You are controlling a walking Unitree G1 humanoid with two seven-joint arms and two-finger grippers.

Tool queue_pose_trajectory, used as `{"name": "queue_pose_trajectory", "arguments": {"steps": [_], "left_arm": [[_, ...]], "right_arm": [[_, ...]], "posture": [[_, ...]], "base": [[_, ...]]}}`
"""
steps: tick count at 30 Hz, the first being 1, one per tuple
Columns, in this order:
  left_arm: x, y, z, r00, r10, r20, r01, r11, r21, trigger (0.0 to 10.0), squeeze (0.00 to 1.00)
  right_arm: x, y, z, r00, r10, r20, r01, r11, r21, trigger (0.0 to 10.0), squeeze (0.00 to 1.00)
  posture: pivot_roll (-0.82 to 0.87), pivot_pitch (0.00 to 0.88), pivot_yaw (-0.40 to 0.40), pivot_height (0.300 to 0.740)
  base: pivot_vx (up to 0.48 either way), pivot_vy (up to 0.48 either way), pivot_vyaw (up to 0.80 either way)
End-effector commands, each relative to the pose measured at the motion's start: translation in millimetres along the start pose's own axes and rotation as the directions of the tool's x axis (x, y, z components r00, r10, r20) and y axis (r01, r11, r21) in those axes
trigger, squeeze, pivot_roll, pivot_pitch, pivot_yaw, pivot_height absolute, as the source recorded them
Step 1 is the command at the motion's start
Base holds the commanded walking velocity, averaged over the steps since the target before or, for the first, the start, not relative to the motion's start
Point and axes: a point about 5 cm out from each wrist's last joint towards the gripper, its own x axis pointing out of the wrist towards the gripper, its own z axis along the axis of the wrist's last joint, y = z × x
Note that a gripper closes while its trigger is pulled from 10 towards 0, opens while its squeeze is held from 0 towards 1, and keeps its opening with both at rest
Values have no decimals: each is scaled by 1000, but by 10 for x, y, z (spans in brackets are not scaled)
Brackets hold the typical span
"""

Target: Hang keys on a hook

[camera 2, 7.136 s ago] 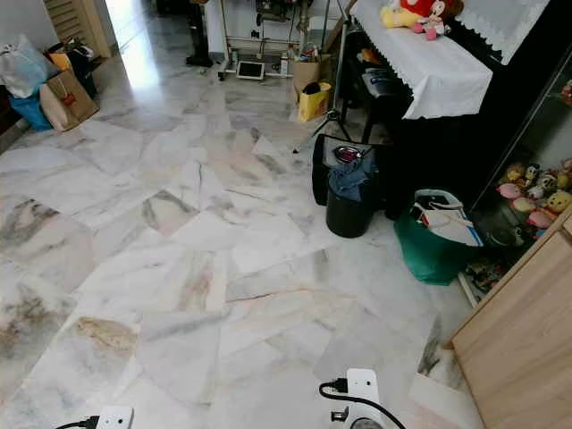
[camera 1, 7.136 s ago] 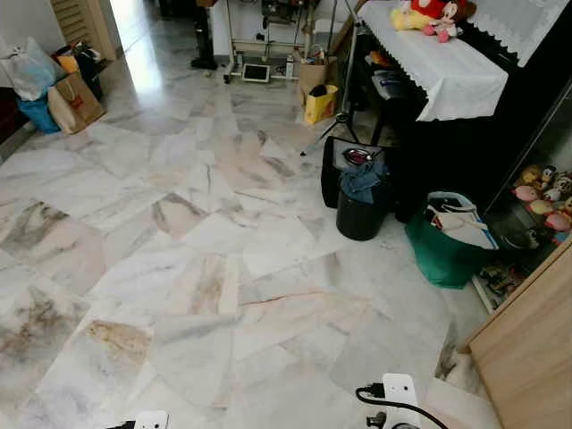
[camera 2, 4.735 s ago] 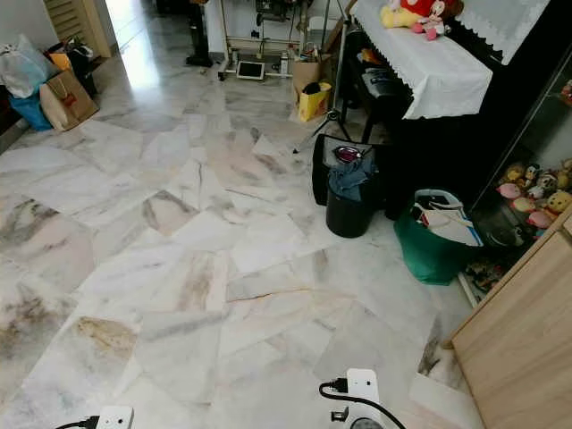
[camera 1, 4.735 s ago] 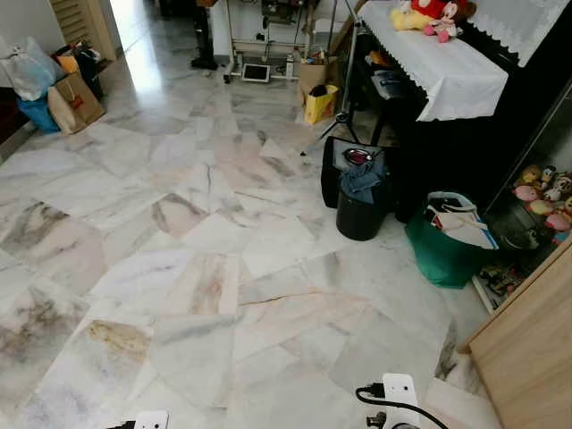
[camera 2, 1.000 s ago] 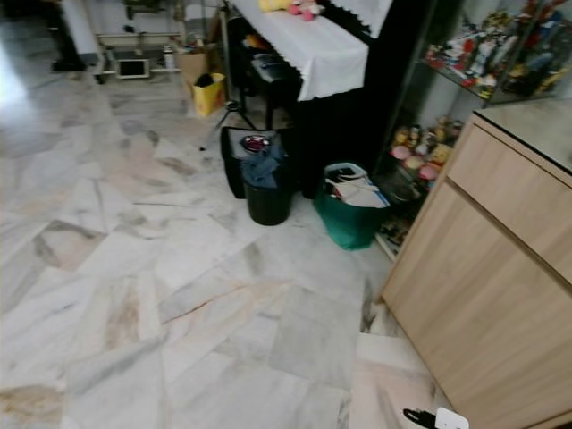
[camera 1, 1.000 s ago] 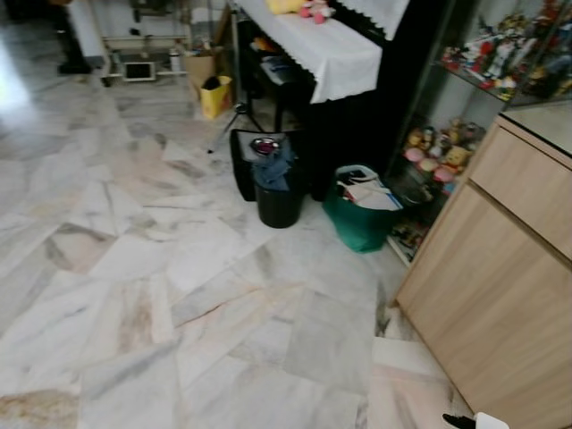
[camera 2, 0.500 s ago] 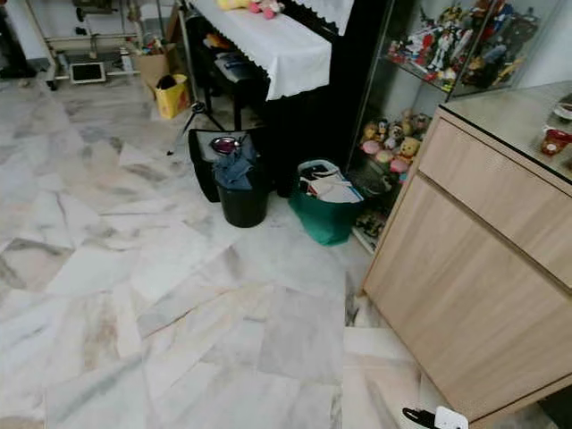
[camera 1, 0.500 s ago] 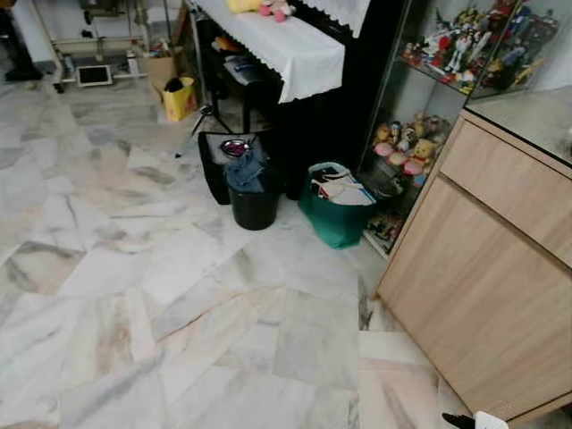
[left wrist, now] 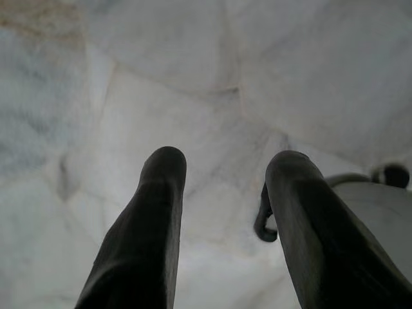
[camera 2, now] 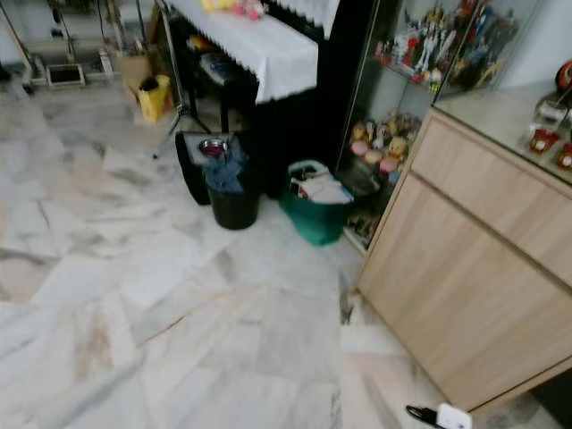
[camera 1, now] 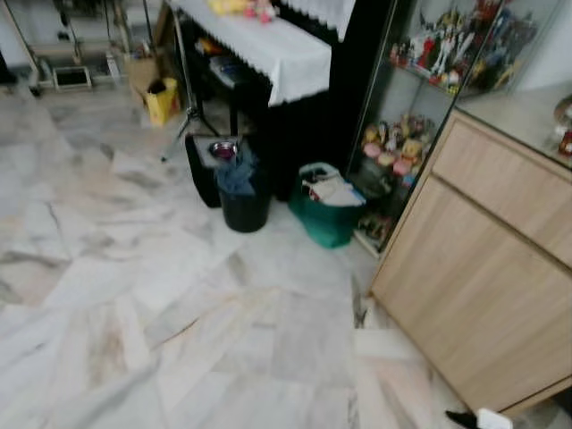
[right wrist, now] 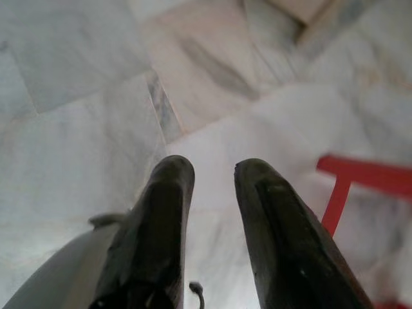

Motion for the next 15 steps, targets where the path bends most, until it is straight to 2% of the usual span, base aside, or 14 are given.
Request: {"name": "queue_pose_trajectory", "arguments": {"steps": [1,10,15], "left_arm": [[14,-117,31,999,-27,18,27,1000,-3,10000,0],[-1,-140,-51,999,-52,12,51,997,49,10000,0],[-7,-50,-32,999,-27,22,27,999,35,10000,0]], "right_arm": [[-19,-90,-47,1000,-30,-9,30,999,20,10000,0],[-21,-64,-111,1000,-28,-11,29,998,49,10000,0],[-17,-49,-92,1000,-24,-6,24,999,39,10000,0]], "posture": [[57,0,-63,740],[63,0,-33,740],[65,0,-49,740]], "base": [[0,0,-775],[0,0,-776],[0,0,-780]]}}
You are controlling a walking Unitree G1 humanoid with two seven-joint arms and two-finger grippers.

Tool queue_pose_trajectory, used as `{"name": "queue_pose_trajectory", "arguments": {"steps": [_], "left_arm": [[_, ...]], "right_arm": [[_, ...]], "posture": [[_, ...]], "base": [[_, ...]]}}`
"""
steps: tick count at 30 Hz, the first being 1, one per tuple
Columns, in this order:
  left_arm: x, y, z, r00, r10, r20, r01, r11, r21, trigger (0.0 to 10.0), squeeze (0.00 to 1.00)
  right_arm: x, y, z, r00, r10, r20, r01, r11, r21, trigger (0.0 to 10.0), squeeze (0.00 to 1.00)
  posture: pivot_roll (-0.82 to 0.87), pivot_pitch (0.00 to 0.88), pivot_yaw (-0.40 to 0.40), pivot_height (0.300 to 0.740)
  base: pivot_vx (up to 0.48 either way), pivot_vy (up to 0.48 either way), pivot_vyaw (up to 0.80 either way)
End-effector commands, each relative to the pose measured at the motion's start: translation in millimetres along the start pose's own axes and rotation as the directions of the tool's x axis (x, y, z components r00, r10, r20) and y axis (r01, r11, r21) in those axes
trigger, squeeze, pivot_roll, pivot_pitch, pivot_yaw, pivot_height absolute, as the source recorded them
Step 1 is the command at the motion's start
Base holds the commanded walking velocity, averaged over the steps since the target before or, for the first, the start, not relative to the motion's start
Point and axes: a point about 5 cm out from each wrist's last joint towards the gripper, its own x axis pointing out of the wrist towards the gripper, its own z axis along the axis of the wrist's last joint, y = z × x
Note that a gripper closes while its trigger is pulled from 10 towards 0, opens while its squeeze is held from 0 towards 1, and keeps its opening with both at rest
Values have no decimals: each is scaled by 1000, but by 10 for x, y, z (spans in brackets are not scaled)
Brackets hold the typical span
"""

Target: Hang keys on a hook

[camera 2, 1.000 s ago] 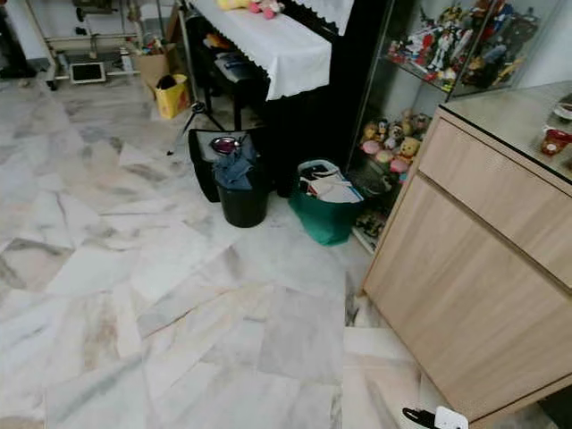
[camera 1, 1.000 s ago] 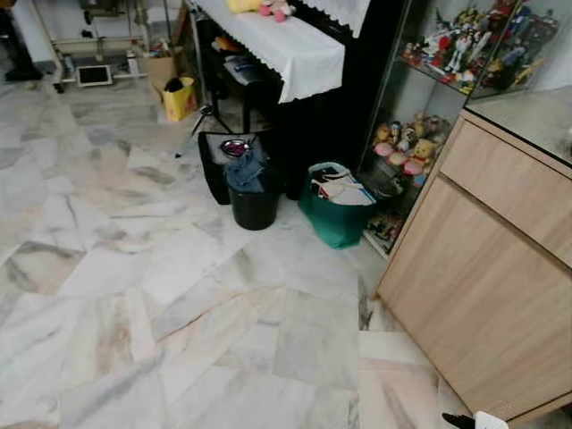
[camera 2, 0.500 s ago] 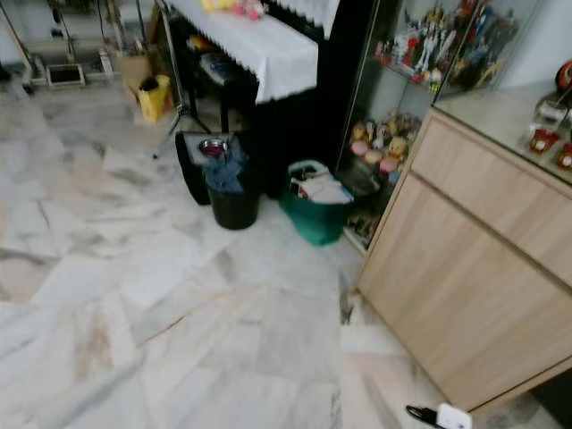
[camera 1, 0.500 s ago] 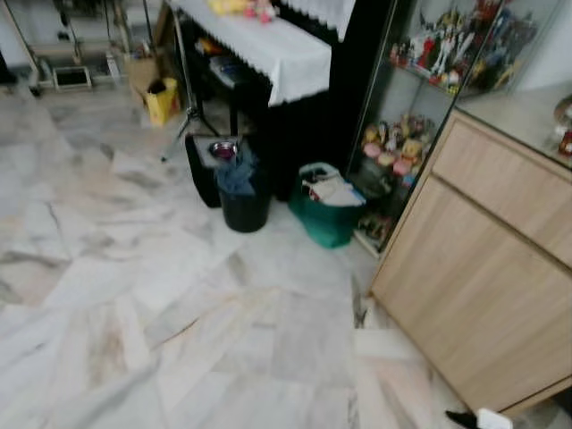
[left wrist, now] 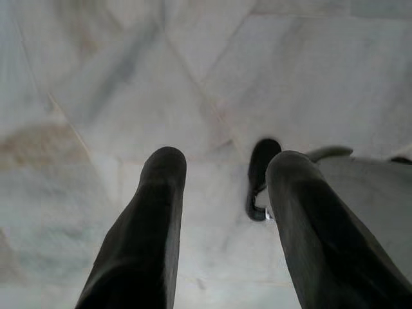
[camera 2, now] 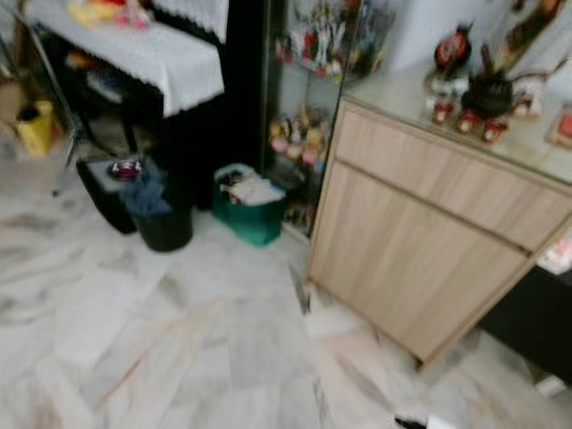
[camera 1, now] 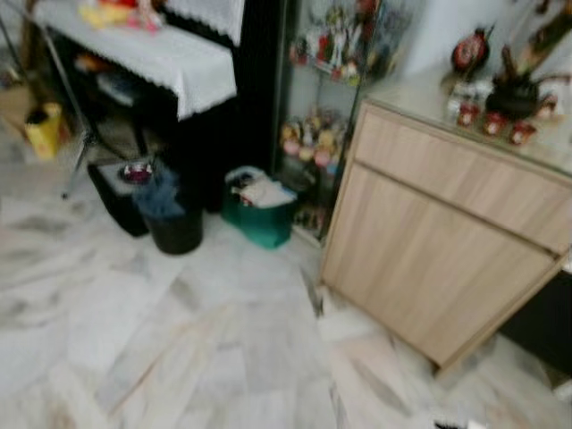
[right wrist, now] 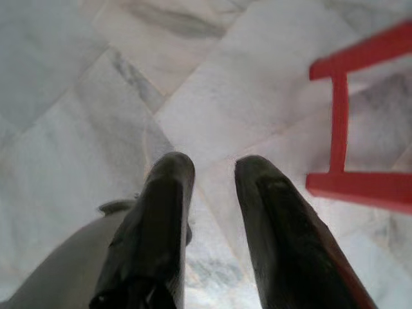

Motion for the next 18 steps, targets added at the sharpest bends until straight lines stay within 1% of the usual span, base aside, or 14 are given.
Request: {"name": "queue_pose_trajectory", "arguments": {"steps": [1,5,9,16,18], "left_arm": [[-15,50,-49,1000,7,-15,-7,1000,2,10000,0],[-20,92,-33,1000,5,-7,-5,1000,-10,10000,0],[-28,150,-30,1000,11,-10,-11,1000,0,10000,0],[-27,135,-40,1000,9,-15,-9,1000,-2,10000,0],[-24,116,-42,1000,8,-12,-8,1000,-7,10000,0]], "right_arm": [[-5,-47,35,1000,-13,7,13,1000,-8,10000,0],[0,-43,92,1000,-12,22,12,1000,-7,10000,0],[7,-19,147,999,-19,43,18,1000,14,10000,0],[4,-44,157,999,-28,47,27,999,24,10000,0],[1,-58,150,999,-30,42,29,999,18,10000,0]], "posture": [[78,0,-58,740],[80,0,-59,740],[67,0,-45,740],[65,0,-52,740],[80,0,-72,740]], "base": [[0,0,-775],[0,0,-778],[0,0,-780],[0,0,-780],[0,0,-778]]}}
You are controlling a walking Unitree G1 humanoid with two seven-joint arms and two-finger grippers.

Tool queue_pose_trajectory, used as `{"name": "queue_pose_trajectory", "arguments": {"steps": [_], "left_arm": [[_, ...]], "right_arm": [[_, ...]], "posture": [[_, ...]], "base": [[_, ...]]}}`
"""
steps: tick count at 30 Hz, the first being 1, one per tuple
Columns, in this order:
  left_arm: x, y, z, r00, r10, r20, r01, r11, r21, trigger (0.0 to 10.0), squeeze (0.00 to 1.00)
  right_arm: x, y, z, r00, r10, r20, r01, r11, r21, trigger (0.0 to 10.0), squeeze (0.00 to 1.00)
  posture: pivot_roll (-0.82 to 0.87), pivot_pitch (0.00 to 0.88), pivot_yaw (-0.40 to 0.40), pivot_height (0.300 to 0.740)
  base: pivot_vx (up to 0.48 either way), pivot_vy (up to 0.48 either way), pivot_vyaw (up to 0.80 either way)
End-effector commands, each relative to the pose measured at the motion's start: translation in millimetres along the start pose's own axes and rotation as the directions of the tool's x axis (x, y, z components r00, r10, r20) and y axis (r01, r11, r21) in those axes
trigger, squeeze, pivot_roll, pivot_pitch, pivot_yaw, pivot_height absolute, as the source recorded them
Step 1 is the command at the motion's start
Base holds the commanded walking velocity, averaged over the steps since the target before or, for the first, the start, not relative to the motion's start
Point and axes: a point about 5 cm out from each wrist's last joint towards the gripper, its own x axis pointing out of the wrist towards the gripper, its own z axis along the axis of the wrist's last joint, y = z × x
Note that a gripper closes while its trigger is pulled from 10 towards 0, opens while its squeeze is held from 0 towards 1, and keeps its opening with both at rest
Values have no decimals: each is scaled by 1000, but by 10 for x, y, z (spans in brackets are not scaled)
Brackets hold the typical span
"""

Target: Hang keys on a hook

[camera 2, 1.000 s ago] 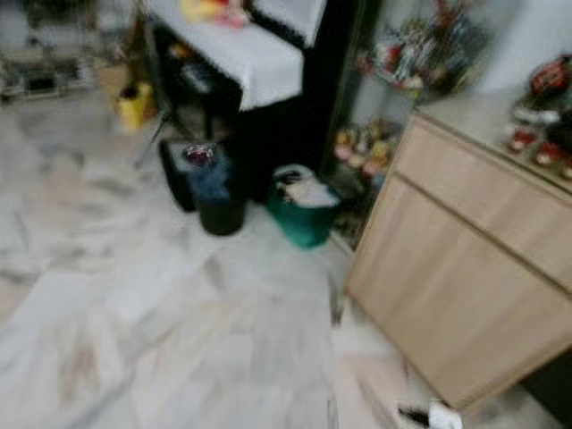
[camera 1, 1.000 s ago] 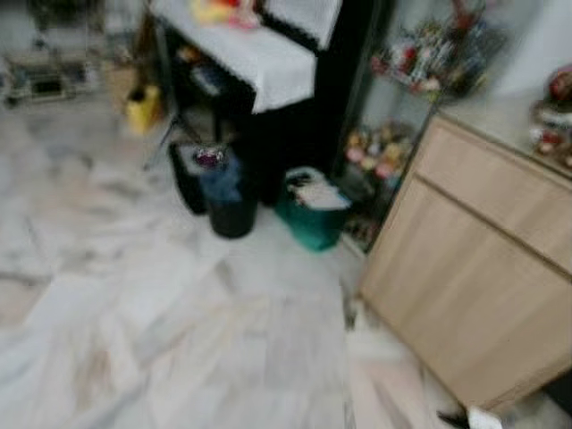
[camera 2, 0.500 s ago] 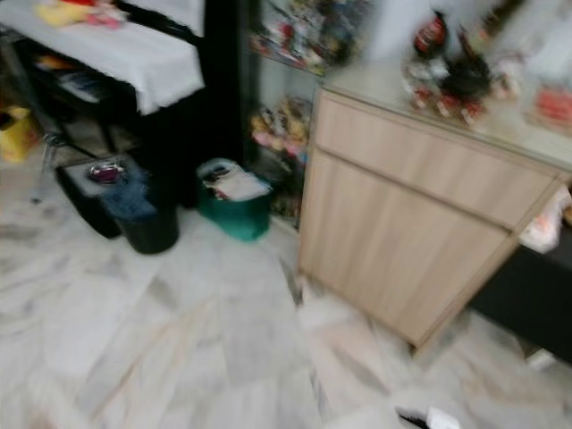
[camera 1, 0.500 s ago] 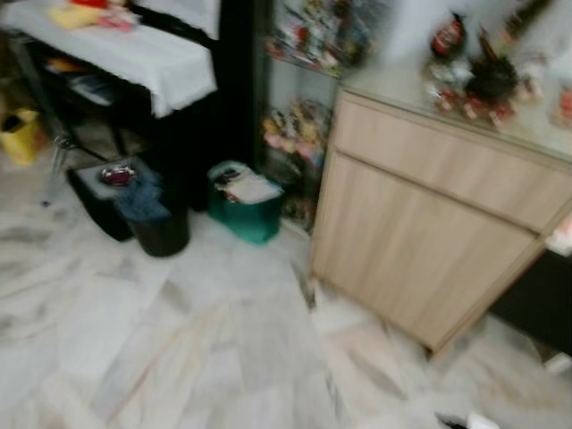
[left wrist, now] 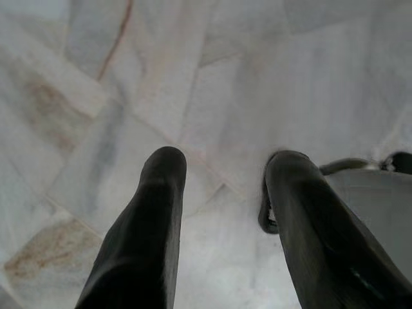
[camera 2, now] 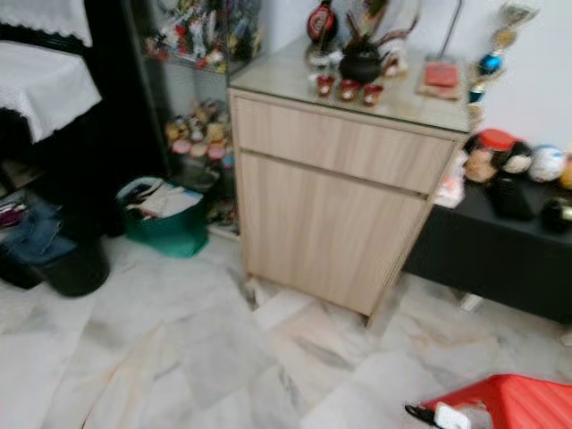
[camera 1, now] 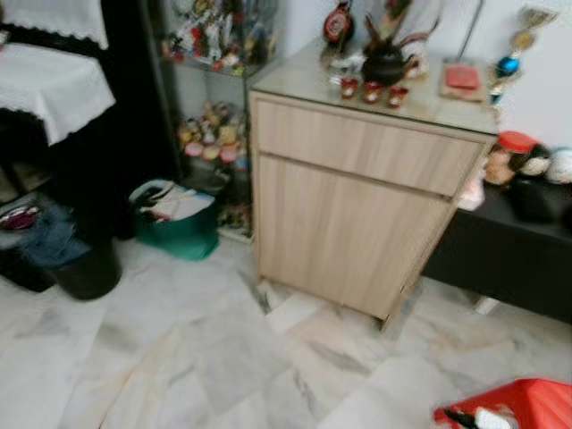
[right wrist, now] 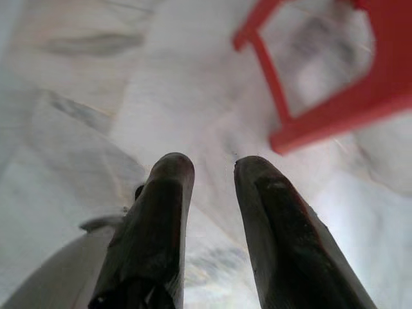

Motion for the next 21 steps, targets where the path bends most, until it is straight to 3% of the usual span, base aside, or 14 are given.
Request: {"name": "queue_pose_trajectory", "arguments": {"steps": [1,6,21], "left_arm": [[9,-71,-11,1000,-14,-4,14,1000,-8,10000,0],[25,-162,16,1000,-25,4,25,1000,-8,10000,0],[40,-211,79,999,-34,23,34,999,-2,10000,0]], "right_arm": [[-5,-64,64,1000,-17,16,17,1000,4,10000,0],[-9,-73,35,1000,-17,5,17,1000,-10,10000,0],[-5,-37,-5,1000,-20,-1,20,999,26,10000,0]], "posture": [[80,0,-72,740],[91,0,-76,740],[92,0,-66,740]], "base": [[0,0,-775],[0,0,-780],[0,0,-778]]}}
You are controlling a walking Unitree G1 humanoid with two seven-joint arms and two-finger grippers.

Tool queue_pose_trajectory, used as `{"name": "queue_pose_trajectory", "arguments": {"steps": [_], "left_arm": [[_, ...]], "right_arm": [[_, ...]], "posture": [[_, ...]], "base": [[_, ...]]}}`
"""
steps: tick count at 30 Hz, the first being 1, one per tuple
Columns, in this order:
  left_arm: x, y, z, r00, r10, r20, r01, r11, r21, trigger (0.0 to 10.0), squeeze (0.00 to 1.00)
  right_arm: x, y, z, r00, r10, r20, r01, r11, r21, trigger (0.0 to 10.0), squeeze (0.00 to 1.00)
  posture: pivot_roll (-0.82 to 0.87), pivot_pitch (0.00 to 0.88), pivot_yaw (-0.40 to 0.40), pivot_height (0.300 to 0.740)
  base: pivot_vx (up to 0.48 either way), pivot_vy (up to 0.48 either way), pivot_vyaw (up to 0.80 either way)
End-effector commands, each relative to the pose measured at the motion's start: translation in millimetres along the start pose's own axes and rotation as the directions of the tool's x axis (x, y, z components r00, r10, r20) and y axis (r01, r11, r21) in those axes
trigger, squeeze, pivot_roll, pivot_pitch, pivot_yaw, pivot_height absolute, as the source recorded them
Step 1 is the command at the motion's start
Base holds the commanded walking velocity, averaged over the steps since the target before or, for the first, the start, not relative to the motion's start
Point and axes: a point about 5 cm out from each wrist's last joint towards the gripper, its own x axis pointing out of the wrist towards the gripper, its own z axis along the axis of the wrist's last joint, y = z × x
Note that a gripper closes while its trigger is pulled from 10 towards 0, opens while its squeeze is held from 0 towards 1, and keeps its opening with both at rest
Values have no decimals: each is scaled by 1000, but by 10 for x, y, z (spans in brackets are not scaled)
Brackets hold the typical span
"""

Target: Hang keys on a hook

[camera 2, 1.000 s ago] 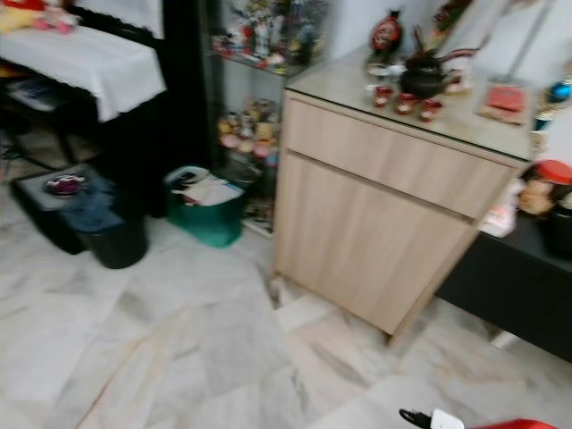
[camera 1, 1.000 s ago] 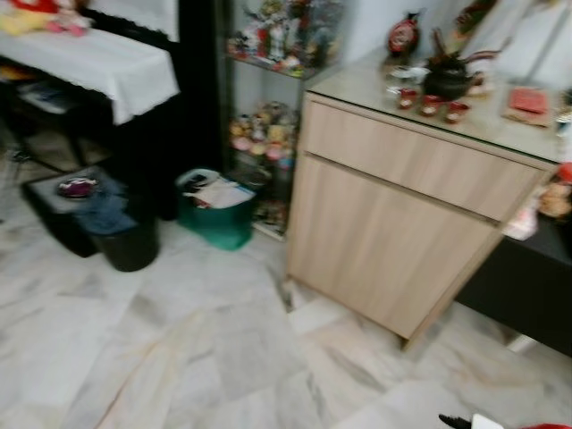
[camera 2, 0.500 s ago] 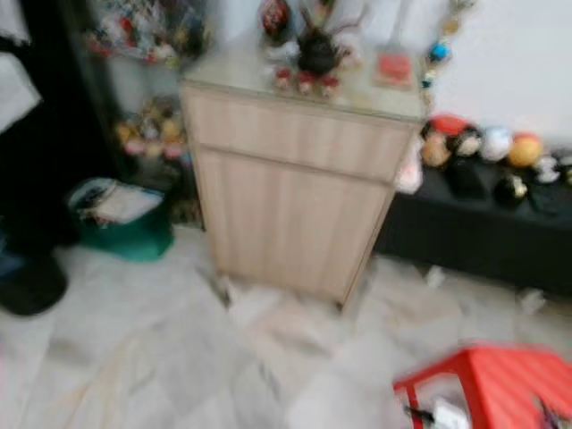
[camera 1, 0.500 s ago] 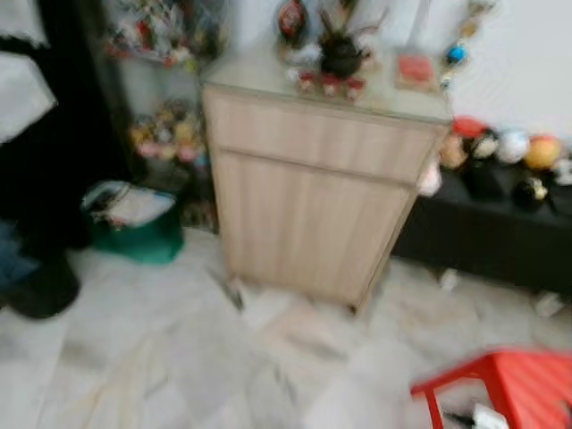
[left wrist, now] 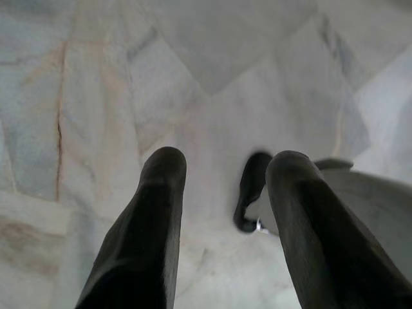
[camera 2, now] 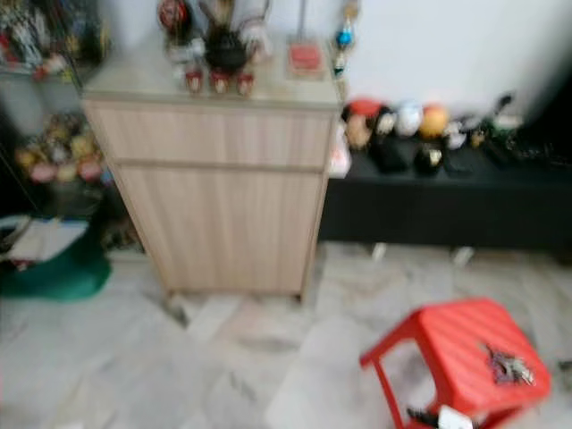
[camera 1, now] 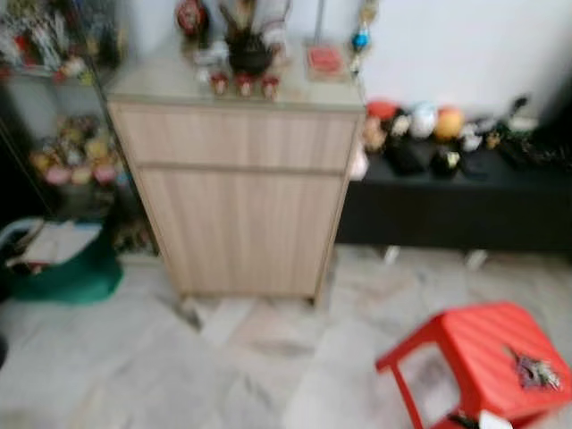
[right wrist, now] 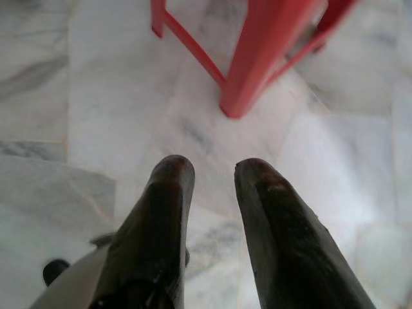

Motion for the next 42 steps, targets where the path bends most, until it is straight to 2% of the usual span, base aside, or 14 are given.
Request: {"name": "queue_pose_trajectory", "arguments": {"steps": [1,5,11,22,30,42], "left_arm": [[-3,-35,-56,1000,-5,-27,5,1000,7,10000,0],[6,-30,1,1000,2,-5,-2,1000,21,10000,0],[14,-16,54,1000,13,12,-13,1000,-2,10000,0],[24,-31,110,999,11,30,-10,1000,-11,10000,0],[29,-43,126,999,7,32,-7,1000,-11,10000,0],[33,-56,133,1000,-3,29,3,1000,-12,10000,0]], "right_arm": [[-13,-103,14,999,-43,-2,43,998,45,10000,0],[-8,-104,67,998,-56,12,56,998,41,10000,0],[-6,-118,112,997,-74,25,73,995,71,10000,0],[-4,-115,114,996,-89,16,87,992,86,10000,0],[-2,-101,96,996,-84,6,83,994,77,10000,0],[0,-79,100,997,-79,25,76,992,97,10000,0]], "posture": [[92,0,-66,740],[81,0,-65,740],[84,0,-72,740],[81,0,-68,740],[81,0,-66,740],[76,0,-63,740]], "base": [[0,0,0],[0,-126,0],[0,-333,0],[0,-446,0],[0,-480,-745],[0,-480,0]]}}
